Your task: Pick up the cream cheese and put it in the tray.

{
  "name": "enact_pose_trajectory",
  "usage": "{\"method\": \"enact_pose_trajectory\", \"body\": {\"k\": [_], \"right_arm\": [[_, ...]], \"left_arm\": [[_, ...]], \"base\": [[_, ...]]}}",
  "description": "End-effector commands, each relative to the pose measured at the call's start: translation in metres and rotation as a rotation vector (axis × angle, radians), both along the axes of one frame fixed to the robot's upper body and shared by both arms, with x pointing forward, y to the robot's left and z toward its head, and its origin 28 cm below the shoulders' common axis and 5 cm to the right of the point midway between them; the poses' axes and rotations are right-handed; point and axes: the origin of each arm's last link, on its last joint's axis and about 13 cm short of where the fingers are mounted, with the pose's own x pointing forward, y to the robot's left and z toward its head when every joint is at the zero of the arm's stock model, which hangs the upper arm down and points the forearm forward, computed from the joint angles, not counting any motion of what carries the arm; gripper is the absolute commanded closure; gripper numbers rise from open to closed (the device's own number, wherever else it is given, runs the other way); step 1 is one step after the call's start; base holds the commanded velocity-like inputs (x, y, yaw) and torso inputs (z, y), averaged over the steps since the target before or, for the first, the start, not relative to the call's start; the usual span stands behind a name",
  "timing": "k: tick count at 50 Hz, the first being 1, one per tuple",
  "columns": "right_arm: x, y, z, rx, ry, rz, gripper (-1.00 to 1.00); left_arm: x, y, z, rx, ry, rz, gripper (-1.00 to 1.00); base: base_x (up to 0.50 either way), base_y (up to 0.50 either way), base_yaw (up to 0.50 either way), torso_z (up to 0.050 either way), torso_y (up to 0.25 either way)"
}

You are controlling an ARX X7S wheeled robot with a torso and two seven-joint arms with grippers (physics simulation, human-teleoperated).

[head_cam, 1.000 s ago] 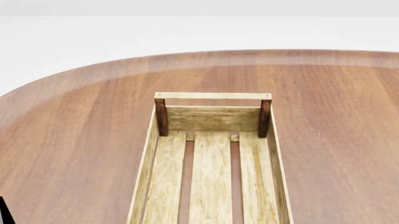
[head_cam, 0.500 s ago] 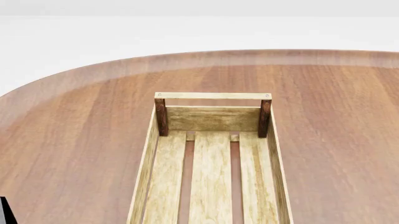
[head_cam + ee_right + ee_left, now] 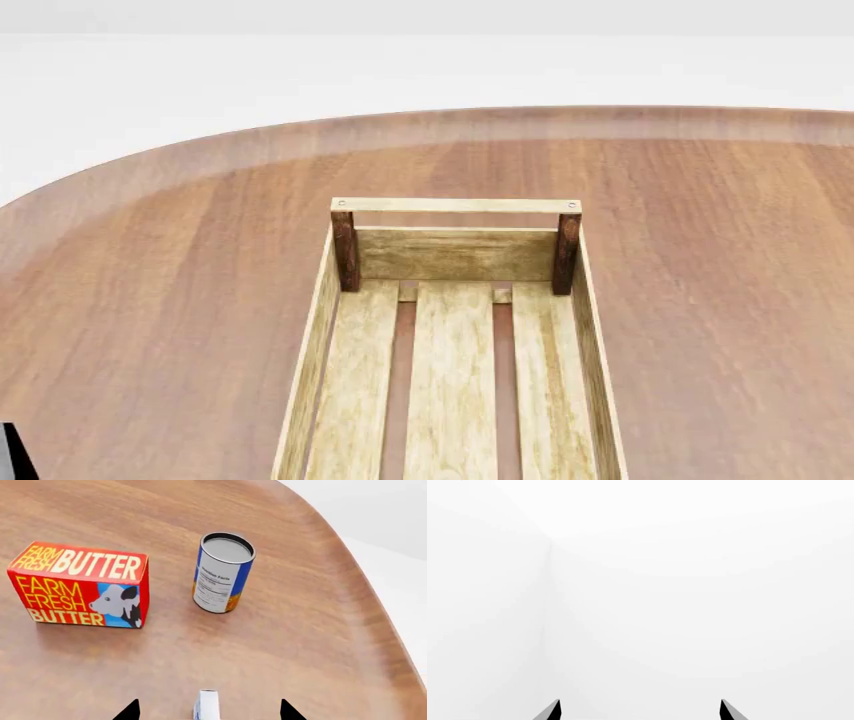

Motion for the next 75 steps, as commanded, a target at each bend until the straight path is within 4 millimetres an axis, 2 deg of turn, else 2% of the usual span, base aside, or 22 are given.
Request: {"method": "enact_pose_trajectory", "body": {"k": [1, 38, 75], "right_arm": [[-0.005, -0.005, -0.002, 0.011, -0.002, -0.018, -1.0], [-0.009, -0.019, -0.019, 0.08, 0.024, -0.043, -1.0], [-0.005, -0.023, -0.032, 0.137, 0.004, -0.032, -1.0]], "left_arm": [[0.0, 0.0, 0.0, 0.001, -0.002, 0.004, -1.0], [0.001, -0.001, 0.0, -0.013, 0.011, -0.006, -1.0], [0.002, -0.001, -0.001, -0.017, 0.016, 0.0, -1.0]], "base": [[0.0, 0.0, 0.0, 0.0, 0.0], [0.0, 0.0, 0.0, 0.0, 0.0], [0.0, 0.0, 0.0, 0.0, 0.0]]}}
